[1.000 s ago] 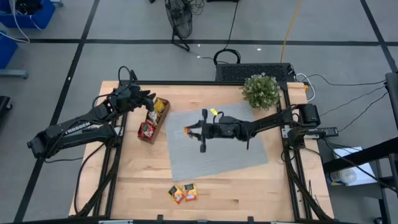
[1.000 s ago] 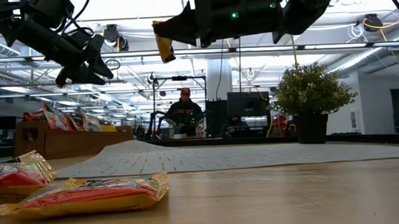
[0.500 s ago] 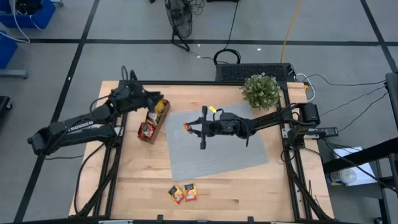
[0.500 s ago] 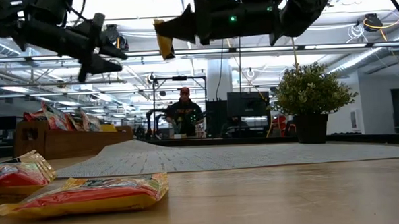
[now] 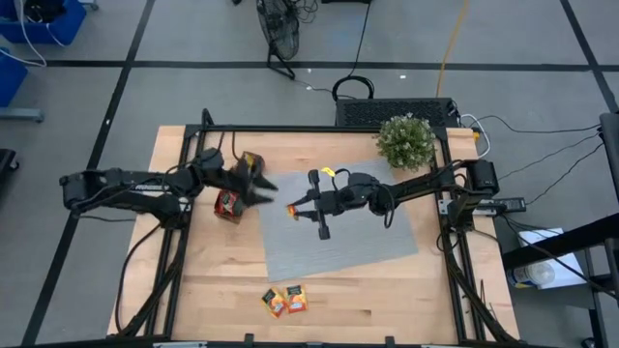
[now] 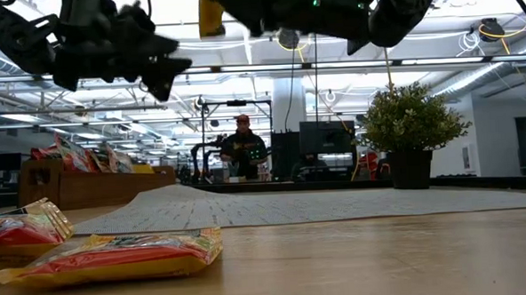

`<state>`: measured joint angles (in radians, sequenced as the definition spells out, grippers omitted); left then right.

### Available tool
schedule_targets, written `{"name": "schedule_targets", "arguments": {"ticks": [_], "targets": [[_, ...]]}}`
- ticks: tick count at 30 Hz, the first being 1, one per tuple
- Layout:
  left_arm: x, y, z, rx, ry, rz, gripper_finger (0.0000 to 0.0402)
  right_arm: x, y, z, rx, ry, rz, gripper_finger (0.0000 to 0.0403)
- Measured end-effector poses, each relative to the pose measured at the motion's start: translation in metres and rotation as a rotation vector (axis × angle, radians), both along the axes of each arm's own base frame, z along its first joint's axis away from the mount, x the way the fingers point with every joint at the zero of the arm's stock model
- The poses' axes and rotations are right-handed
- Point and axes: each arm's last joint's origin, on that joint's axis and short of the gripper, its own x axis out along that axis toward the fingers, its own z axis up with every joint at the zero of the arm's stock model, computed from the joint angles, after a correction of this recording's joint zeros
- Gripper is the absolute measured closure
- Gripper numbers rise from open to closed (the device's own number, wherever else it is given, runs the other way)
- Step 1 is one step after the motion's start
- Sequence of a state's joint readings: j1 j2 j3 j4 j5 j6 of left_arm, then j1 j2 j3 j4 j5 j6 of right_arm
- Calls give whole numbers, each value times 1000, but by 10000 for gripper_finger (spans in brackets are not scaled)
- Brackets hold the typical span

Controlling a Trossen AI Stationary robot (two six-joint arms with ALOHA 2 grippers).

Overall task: Pick & Place Tea
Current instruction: Put the yellow tea bag into the right section of the wooden organizer

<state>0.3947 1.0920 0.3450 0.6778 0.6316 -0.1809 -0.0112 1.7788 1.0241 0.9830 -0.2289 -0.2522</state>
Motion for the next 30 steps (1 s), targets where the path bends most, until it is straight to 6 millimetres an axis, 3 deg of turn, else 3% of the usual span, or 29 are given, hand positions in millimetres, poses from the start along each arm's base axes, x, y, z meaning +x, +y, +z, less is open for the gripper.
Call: {"name": "schedule_targets", "arguments": {"ticks": [5,13,18,25,30], "targets": [[6,-23,2,106,-63,-167,215,-2,0,8,70,-43,103,346],[18,-49,18,161,-160,-166,215,-2,-1,7,89,-30,98,347],[34,-49,15,157,-111,-40,215,-2,-1,8,88,-38,98,347],[59,-47,9,149,-59,-51,215,-2,0,8,91,-36,100,347],[62,-47,13,184,-74,-60,215,-2,0,6,92,-22,100,346]]}}
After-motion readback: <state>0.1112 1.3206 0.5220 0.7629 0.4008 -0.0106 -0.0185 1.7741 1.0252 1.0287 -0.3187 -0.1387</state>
